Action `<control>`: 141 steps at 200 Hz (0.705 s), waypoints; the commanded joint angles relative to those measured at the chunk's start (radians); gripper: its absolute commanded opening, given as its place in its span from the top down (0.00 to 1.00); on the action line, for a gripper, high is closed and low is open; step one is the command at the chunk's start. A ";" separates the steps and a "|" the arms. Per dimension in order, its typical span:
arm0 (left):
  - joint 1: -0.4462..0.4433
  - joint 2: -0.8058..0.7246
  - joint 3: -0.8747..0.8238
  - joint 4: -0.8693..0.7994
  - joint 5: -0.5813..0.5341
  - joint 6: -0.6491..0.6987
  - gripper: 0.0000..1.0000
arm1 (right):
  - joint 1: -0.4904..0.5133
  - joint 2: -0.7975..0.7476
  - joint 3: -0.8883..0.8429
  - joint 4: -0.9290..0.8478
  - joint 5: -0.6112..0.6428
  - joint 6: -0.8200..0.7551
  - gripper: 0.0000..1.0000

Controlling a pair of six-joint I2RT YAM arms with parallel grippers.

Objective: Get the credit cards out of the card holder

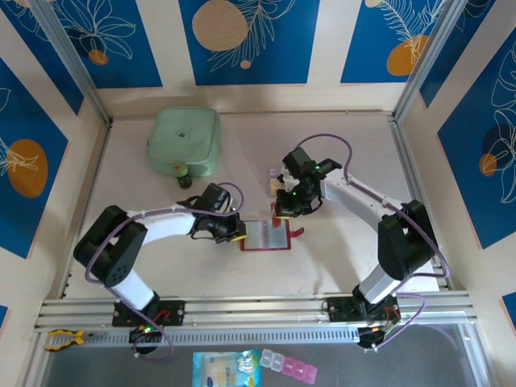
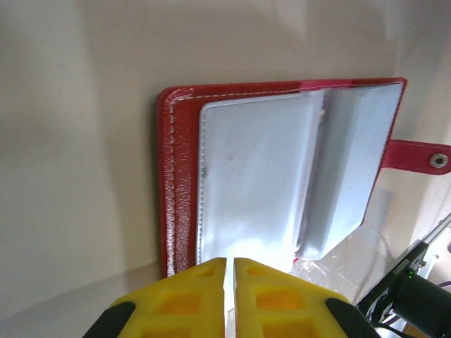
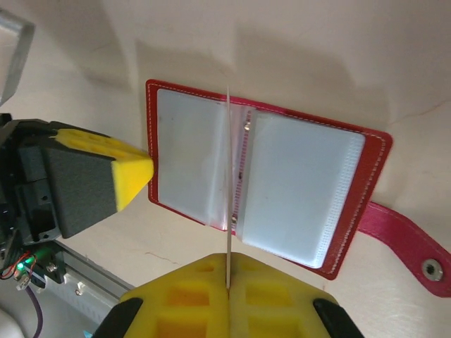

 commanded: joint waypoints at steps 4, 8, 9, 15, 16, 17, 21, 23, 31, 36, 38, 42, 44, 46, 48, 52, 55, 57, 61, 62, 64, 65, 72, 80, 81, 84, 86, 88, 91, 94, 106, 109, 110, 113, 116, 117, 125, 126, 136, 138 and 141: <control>-0.001 -0.030 0.029 -0.032 -0.015 0.026 0.87 | -0.027 -0.021 0.021 -0.047 -0.008 -0.054 0.95; -0.002 -0.031 0.029 -0.032 -0.015 0.026 0.87 | -0.029 -0.021 0.021 -0.048 -0.008 -0.057 0.96; 0.000 -0.032 0.029 -0.032 -0.015 0.026 0.87 | -0.031 -0.021 0.021 -0.048 -0.008 -0.059 0.96; 0.001 -0.036 0.029 -0.031 -0.016 0.028 0.87 | -0.036 -0.021 0.021 -0.049 -0.010 -0.064 0.96; 0.001 -0.036 0.029 -0.032 -0.015 0.028 0.87 | -0.037 -0.021 0.021 -0.048 -0.010 -0.064 0.96; 0.001 -0.037 0.029 -0.031 -0.016 0.028 0.87 | -0.038 -0.021 0.021 -0.049 -0.010 -0.064 0.96; 0.001 -0.039 0.029 -0.033 -0.015 0.029 0.87 | -0.042 -0.022 0.021 -0.050 -0.010 -0.067 0.96; 0.001 -0.040 0.029 -0.034 -0.015 0.029 0.87 | -0.043 -0.022 0.019 -0.049 -0.010 -0.068 0.96; 0.001 -0.047 0.029 -0.034 -0.018 0.032 0.87 | -0.049 -0.022 0.020 -0.051 -0.012 -0.072 0.96; 0.001 -0.050 0.029 -0.038 -0.020 0.034 0.87 | -0.052 -0.022 0.018 -0.050 -0.013 -0.073 0.96; 0.002 -0.052 0.028 -0.039 -0.021 0.034 0.87 | -0.053 -0.022 0.019 -0.050 -0.013 -0.074 0.96; 0.002 -0.055 0.027 -0.040 -0.023 0.035 0.87 | -0.055 -0.023 0.018 -0.050 -0.013 -0.076 0.96; 0.002 -0.056 0.026 -0.040 -0.024 0.035 0.87 | -0.055 -0.024 0.018 -0.050 -0.012 -0.076 0.96; 0.003 -0.058 0.026 -0.041 -0.023 0.035 0.87 | -0.055 -0.024 0.018 -0.050 -0.012 -0.077 0.96; 0.003 -0.059 0.026 -0.041 -0.024 0.035 0.87 | -0.057 -0.024 0.017 -0.050 -0.012 -0.078 0.96; 0.004 -0.061 0.025 -0.043 -0.023 0.036 0.87 | -0.058 -0.025 0.017 -0.049 -0.012 -0.080 0.96; 0.004 -0.063 0.024 -0.043 -0.025 0.035 0.87 | -0.060 -0.025 0.016 -0.048 -0.014 -0.082 0.96; 0.004 -0.065 0.023 -0.043 -0.024 0.036 0.87 | -0.061 -0.025 0.016 -0.048 -0.014 -0.083 0.96; 0.006 -0.068 0.022 -0.042 -0.025 0.035 0.87 | -0.063 -0.027 0.015 -0.048 -0.015 -0.086 0.96; 0.007 -0.068 0.021 -0.042 -0.026 0.035 0.87 | -0.063 -0.027 0.016 -0.048 -0.014 -0.088 0.96; 0.006 -0.069 0.020 -0.041 -0.025 0.035 0.87 | -0.064 -0.027 0.016 -0.049 -0.013 -0.089 0.96; 0.007 -0.070 0.020 -0.041 -0.026 0.035 0.87 | -0.064 -0.027 0.016 -0.048 -0.012 -0.090 0.96; 0.007 -0.073 0.017 -0.041 -0.029 0.036 0.87 | -0.068 -0.027 0.016 -0.050 -0.011 -0.099 0.96; 0.008 -0.078 0.015 -0.041 -0.030 0.035 0.86 | -0.074 -0.027 0.018 -0.054 -0.010 -0.110 0.96; 0.008 -0.078 0.015 -0.041 -0.030 0.035 0.87 | -0.075 -0.027 0.019 -0.055 -0.009 -0.109 0.96; 0.009 -0.080 0.015 -0.041 -0.030 0.033 0.87 | -0.075 -0.027 0.020 -0.056 -0.010 -0.113 0.96; 0.008 -0.081 0.015 -0.040 -0.030 0.032 0.87 | -0.077 -0.027 0.021 -0.058 -0.008 -0.116 0.96; 0.009 -0.082 0.015 -0.040 -0.030 0.032 0.87 | -0.079 -0.027 0.021 -0.059 -0.008 -0.118 0.96; 0.009 -0.084 0.015 -0.040 -0.030 0.032 0.87 | -0.082 -0.027 0.022 -0.062 -0.007 -0.123 0.96; 0.009 -0.085 0.015 -0.040 -0.030 0.032 0.87 | -0.085 -0.027 0.022 -0.063 -0.007 -0.126 0.96; 0.009 -0.094 0.015 -0.041 -0.034 0.032 0.86 | -0.094 -0.028 0.025 -0.066 -0.006 -0.144 0.96; 0.009 -0.095 0.014 -0.041 -0.037 0.033 0.86 | -0.097 -0.029 0.024 -0.066 -0.007 -0.148 0.96; 0.009 -0.097 0.014 -0.042 -0.037 0.033 0.86 | -0.098 -0.029 0.024 -0.066 -0.007 -0.150 0.96; 0.009 -0.098 0.012 -0.043 -0.039 0.034 0.86 | -0.100 -0.030 0.023 -0.066 -0.006 -0.157 0.96; 0.009 -0.101 0.011 -0.043 -0.039 0.034 0.86 | -0.102 -0.030 0.025 -0.066 -0.006 -0.163 0.96; 0.009 -0.102 0.011 -0.043 -0.039 0.034 0.86 | -0.103 -0.030 0.025 -0.066 -0.006 -0.164 0.96; 0.009 -0.107 0.008 -0.044 -0.044 0.035 0.86 | -0.110 -0.031 0.025 -0.070 -0.004 -0.182 0.96; 0.009 -0.108 0.009 -0.044 -0.044 0.035 0.86 | -0.111 -0.030 0.024 -0.071 -0.004 -0.185 0.96; 0.009 -0.113 0.007 -0.048 -0.047 0.034 0.85 | -0.119 -0.031 0.024 -0.073 -0.008 -0.213 0.96; 0.009 -0.113 0.007 -0.050 -0.047 0.034 0.85 | -0.121 -0.032 0.024 -0.072 -0.009 -0.219 0.96; 0.010 -0.115 0.007 -0.051 -0.048 0.033 0.85 | -0.122 -0.033 0.024 -0.072 -0.010 -0.227 0.96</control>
